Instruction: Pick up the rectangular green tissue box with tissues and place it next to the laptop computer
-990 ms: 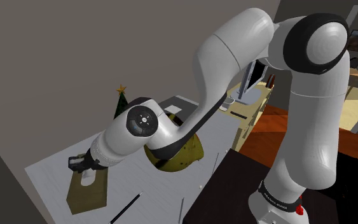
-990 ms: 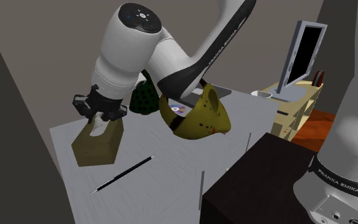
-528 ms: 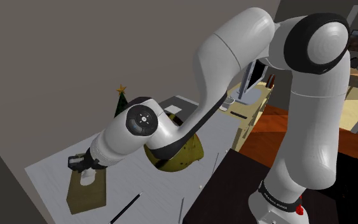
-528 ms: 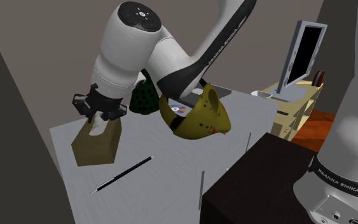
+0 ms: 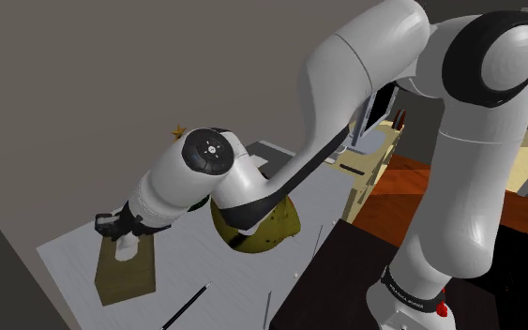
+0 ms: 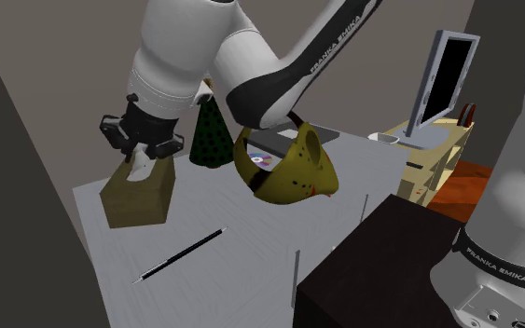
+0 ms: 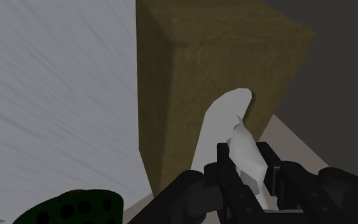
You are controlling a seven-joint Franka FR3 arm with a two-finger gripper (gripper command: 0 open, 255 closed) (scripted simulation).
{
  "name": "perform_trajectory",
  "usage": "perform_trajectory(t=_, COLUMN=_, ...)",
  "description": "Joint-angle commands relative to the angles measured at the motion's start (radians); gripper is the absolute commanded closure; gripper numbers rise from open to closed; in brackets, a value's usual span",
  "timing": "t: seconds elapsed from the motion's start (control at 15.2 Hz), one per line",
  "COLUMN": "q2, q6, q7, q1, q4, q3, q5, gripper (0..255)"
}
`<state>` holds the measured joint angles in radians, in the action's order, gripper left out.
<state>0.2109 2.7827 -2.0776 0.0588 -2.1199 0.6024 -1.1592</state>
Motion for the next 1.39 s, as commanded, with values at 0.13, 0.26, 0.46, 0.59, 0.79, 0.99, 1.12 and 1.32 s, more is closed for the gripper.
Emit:
perform_trajectory(t=0.13, q2=-0.040, q6=-0.010, q7=0.089, q1=-0.022, q4=-0.003, q3=0.028, q5=0.104, gripper=255)
perform_trajectory(t=0.26, q2=-0.060, q6=-0.016, q7=0.133, q1=-0.033, q4=-0.003, q3=0.041, q5=0.155, gripper=255)
perform_trajectory(t=0.46, q2=-0.089, q6=-0.027, q7=0.199, q1=-0.048, q4=-0.001, q3=0.060, q5=0.232, gripper=255)
perform_trajectory(t=0.59, q2=-0.108, q6=-0.035, q7=0.242, q1=-0.056, q4=0.002, q3=0.071, q5=0.282, gripper=255)
perform_trajectory(t=0.79, q2=-0.135, q6=-0.049, q7=0.306, q1=-0.066, q4=0.008, q3=0.084, q5=0.356, gripper=255)
perform_trajectory(t=0.99, q2=-0.160, q6=-0.067, q7=0.366, q1=-0.074, q4=0.018, q3=0.094, q5=0.427, gripper=255)
perform_trajectory(t=1.12, q2=-0.177, q6=-0.080, q7=0.404, q1=-0.076, q4=0.026, q3=0.099, q5=0.472, gripper=255)
perform_trajectory(t=1.32, q2=-0.199, q6=-0.102, q7=0.458, q1=-0.078, q4=0.040, q3=0.103, q5=0.534, gripper=255)
